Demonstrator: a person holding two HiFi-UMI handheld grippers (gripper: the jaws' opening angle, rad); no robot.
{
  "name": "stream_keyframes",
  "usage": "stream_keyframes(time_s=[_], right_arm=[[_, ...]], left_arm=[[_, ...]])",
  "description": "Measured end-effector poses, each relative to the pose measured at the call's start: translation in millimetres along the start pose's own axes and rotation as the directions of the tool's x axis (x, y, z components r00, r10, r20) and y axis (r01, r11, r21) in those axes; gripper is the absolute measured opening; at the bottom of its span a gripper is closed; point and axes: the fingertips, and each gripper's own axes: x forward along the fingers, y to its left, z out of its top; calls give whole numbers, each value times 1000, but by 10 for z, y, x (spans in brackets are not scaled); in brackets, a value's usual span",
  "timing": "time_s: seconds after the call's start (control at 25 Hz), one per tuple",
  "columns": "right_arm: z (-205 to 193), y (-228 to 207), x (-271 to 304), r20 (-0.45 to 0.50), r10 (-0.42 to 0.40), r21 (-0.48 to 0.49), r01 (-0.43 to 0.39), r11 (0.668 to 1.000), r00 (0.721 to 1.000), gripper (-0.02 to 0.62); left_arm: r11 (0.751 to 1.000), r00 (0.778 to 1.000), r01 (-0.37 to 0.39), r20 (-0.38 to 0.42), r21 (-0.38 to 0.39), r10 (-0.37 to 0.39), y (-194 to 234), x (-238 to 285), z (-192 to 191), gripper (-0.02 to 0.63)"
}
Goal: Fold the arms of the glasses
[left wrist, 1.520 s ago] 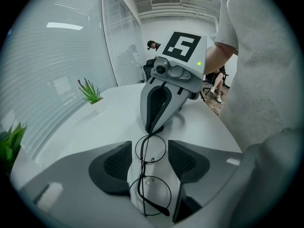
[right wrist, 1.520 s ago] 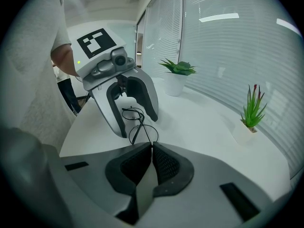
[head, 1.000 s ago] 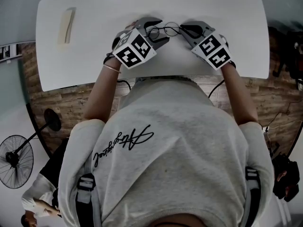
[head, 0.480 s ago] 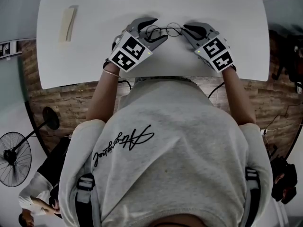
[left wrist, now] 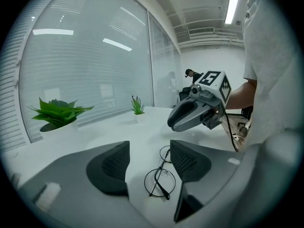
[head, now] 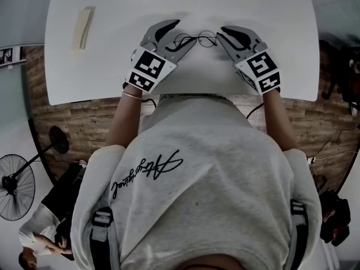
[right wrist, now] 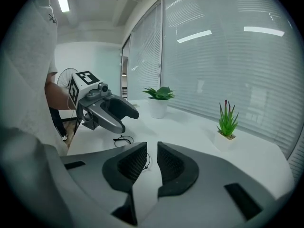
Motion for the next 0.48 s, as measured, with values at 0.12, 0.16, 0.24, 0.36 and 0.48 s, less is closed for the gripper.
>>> stream_keyframes(time_s=[0.12, 0.16, 0.24, 0.36, 0.48], right_arm=[[133, -19, -56, 43, -16, 7, 16, 1000, 999, 72], [179, -28, -77, 56, -22, 9, 21, 1000, 998, 72], [273, -49, -121, 83, -34, 13, 33, 999, 996, 75], [430, -76, -193, 130, -50, 14, 49, 999, 990, 75], [599, -89, -271, 178, -57, 13, 55, 998, 982, 73]], left_arm=[[999, 998, -42, 45, -30, 43, 75, -86, 85, 254], [998, 997, -48, 58, -39, 50, 88, -114, 116, 253], [997, 995, -56, 85, -56, 60, 110, -170, 186, 253], [994, 988, -77, 125, -74, 86, 154, -272, 314, 252], [991, 976, -109, 178, -83, 122, 212, -387, 496, 232]])
